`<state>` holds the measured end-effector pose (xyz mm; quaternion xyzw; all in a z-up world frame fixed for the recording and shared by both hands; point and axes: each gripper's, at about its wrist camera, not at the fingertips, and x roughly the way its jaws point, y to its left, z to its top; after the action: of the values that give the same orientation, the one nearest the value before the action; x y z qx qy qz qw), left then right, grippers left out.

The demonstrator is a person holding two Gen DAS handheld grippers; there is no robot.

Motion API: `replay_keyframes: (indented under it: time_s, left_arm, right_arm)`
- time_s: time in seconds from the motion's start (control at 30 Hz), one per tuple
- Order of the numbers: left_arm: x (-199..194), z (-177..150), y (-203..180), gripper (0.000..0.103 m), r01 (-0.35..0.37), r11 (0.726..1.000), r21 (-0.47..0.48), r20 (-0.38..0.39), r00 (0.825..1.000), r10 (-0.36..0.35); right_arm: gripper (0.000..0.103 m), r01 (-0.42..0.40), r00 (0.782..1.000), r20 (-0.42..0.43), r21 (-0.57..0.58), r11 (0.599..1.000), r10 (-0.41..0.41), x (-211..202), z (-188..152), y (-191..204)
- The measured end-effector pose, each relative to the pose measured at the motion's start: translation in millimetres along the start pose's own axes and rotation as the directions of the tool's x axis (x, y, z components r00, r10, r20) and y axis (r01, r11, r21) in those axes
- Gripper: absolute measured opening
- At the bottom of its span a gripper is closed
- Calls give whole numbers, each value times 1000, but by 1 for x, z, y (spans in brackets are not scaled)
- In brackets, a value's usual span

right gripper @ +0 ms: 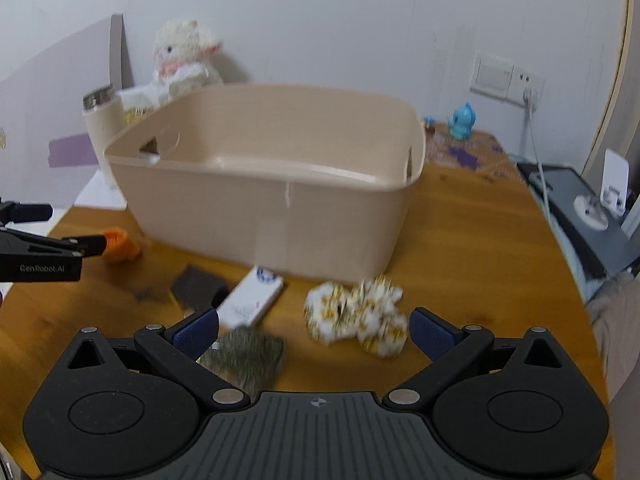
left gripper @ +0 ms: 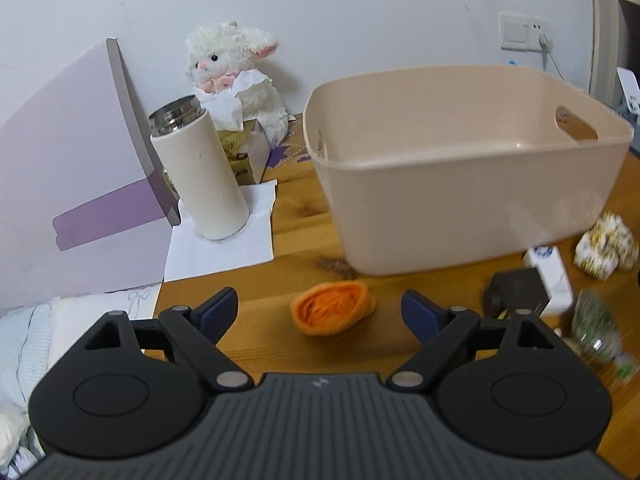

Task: Organize objects
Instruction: 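Grasp the orange fabric item with the left tool while the right tool grasps the green mesh bag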

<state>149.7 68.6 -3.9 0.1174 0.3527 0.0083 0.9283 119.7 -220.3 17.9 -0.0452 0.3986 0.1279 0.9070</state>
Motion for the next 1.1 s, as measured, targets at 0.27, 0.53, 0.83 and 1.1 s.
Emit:
replay_keyframes:
  time_s: [0.27,0.53,0.83,1.1]
  left_arm:
    - [21,-23,13,90,17,1000,-15,18,1000,-16]
    - [50,-29,25,90,24,998,-59,12,1000,-24]
    - [77,-27,37,90,72,989,-132,16,997,-71]
    - [87,-19,34,89,113,982,-150,28,994,-110]
  right_arm:
    - [103,-45,998,-47,10,999,45,17,-18,11]
    - [103,5,995,-96,-24,1000,-7,45,-23,18]
    - [101,2,995,-97,-1,1000,-2,60,-22,9]
    - [88,7,998,-59,-23,1000,-9,60,-20,17]
